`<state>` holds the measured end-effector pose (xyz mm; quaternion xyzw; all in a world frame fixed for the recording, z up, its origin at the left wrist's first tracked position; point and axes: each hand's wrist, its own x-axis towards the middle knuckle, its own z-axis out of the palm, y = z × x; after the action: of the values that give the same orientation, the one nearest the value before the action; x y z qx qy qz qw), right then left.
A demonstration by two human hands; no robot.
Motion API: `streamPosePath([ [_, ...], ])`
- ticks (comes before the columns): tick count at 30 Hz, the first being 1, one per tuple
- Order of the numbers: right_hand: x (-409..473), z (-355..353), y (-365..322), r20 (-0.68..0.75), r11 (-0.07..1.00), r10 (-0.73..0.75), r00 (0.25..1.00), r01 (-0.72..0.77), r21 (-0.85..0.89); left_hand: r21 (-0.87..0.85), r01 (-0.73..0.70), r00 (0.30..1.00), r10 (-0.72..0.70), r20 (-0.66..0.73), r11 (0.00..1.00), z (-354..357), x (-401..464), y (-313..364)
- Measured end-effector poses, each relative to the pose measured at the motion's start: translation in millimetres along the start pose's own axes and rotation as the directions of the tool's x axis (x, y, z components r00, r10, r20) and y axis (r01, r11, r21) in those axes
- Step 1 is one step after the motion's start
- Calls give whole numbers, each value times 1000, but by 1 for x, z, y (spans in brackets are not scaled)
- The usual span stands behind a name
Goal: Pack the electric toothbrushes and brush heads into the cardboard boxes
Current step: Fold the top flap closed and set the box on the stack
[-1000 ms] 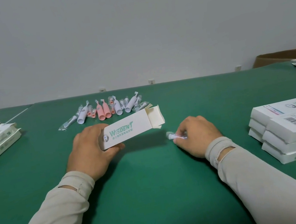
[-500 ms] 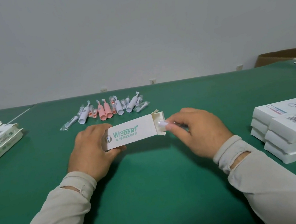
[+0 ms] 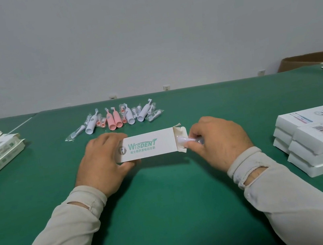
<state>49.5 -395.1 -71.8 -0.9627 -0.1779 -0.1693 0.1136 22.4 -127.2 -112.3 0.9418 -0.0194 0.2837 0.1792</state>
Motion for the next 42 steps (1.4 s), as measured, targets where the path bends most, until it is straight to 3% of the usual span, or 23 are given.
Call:
streamPosePath([
  [3,1,2,1,-3,998,22,1000,-21,66,-17,1,999,0,33,1000,2,0,-1],
  [7,-1,4,5,-106,924,13,994,28,382,-15,10,1000,-10,25,1000,2,0,-1],
  [10,-2,8,1,-95,911,-55,994,89,403,-16,-20,999,21,34,1000,2,0,2],
  [14,1,15,-3,-122,916,18,992,33,401,5,-24,999,24,28,1000,3,-1,4],
  [19,-1,19,-3,-105,712,147,984,-31,702,9,35,999,-36,5,999,2,1,-1],
  [24,1,20,-6,-77,646,271,960,-122,753,-17,19,1000,-19,12,1000,2,0,0],
  [31,-2,18,-10,-120,668,306,945,-123,734,-19,6,1000,-5,18,1000,2,0,1],
  [39,-2,16,-19,53,354,324,945,-173,919,-5,6,1000,-5,24,1000,2,0,5],
  [42,-3,16,-20,137,290,275,952,-218,932,-10,9,1000,-9,22,1000,2,0,5],
])
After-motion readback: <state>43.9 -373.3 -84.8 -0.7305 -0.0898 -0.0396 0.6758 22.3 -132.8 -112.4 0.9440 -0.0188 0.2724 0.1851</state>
